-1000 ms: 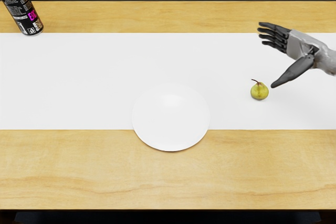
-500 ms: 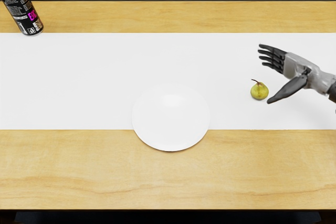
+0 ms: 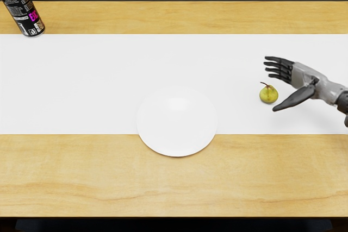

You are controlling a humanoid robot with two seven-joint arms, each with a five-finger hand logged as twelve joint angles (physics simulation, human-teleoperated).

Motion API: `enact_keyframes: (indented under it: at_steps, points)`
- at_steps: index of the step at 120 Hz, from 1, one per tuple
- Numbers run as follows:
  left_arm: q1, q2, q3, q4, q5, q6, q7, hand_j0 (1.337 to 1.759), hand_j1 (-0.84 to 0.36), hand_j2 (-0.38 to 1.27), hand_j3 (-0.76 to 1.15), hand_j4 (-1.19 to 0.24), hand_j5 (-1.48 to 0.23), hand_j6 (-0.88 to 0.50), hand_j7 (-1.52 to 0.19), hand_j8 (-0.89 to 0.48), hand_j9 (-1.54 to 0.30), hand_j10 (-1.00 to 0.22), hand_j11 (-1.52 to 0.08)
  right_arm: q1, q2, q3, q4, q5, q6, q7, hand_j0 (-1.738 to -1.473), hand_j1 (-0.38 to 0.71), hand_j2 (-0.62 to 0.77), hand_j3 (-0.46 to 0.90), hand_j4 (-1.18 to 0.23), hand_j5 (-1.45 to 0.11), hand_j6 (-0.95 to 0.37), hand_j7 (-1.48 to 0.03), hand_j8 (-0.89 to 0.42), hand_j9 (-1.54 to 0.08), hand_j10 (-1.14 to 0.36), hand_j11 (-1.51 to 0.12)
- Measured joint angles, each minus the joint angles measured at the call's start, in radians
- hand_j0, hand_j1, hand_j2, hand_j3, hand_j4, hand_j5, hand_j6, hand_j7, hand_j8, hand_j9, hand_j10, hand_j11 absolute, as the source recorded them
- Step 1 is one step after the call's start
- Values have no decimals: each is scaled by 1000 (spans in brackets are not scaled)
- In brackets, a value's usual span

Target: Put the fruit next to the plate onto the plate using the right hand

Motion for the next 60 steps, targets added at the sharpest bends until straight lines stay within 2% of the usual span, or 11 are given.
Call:
enact_keyframes:
  at_steps: [27, 60]
  points:
    - [0, 0, 0, 0, 0, 0, 0, 1658, 349, 0, 0, 0, 0, 0, 0, 0, 0, 0, 0, 1, 17, -30, -35, 0, 0, 0, -1658, -75, -42, 0, -234, -301, -235, -300, -234, -301, -233, -301]
    - [0, 0, 0, 0, 0, 0, 0, 1658, 349, 0, 0, 0, 0, 0, 0, 0, 0, 0, 0, 3, 34, -43, -60, 1, -12, 0, -1658, -24, -50, 0, -277, -356, -278, -355, -277, -355, -275, -355]
